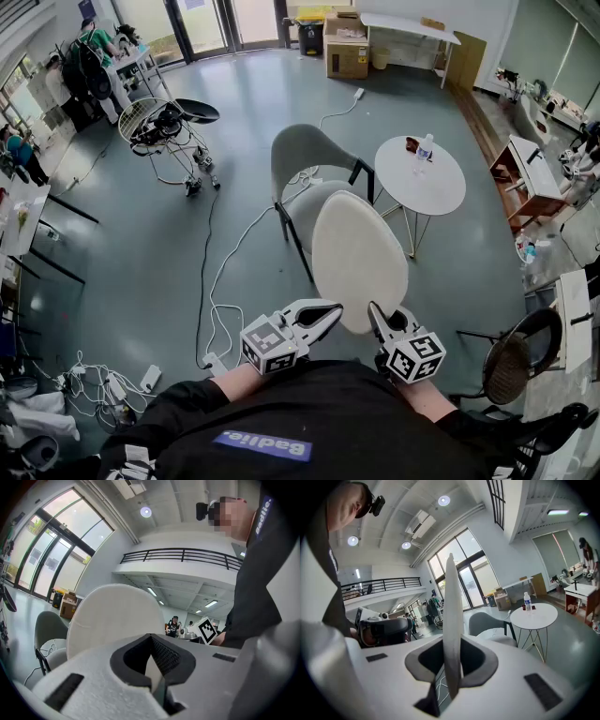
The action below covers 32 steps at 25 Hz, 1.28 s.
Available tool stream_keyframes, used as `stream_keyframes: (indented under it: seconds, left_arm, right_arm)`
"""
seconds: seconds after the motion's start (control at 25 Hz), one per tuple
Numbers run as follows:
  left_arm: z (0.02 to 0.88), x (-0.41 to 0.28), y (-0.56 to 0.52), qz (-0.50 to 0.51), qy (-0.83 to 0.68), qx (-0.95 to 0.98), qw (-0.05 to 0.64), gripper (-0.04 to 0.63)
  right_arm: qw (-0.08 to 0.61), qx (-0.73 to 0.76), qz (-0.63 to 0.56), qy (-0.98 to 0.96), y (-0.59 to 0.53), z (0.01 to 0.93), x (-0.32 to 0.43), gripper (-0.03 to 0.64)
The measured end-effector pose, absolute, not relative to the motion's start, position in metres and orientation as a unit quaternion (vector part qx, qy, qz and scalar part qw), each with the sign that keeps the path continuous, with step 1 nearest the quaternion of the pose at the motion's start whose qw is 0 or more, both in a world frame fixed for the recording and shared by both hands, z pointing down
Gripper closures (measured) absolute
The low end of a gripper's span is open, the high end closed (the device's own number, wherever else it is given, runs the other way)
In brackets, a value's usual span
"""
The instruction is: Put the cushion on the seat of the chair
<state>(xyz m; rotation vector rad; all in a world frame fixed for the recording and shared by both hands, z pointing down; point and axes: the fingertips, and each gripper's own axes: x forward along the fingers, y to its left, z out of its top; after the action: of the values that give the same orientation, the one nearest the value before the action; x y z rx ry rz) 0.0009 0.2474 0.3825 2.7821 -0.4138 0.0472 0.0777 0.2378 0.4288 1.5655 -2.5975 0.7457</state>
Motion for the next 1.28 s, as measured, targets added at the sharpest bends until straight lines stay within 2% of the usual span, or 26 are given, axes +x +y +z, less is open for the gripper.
stream_keyframes:
  seconds: [0.56,0.76,1.28]
  left_arm:
    - [0.383,0.008,0.246,0.022,-0.152,0.975,0.159,0.594]
    - [0.379,0.023,0.240,0.026,-0.163,0.975,0.151,0.594]
    - [0.388,0.073,0.235,0.049,-0.204,0.967,0.141,0.594]
  right_arm:
    - [0.000,0.493,0.248,-0.834,0.235,0.432,0.084,0.545]
    - [-0.020,0.485,0.252,-0.837,0.229,0.429,0.101,0.545]
    - [-0.018,0.456,0.274,-0.847,0.215,0.450,0.153,0.545]
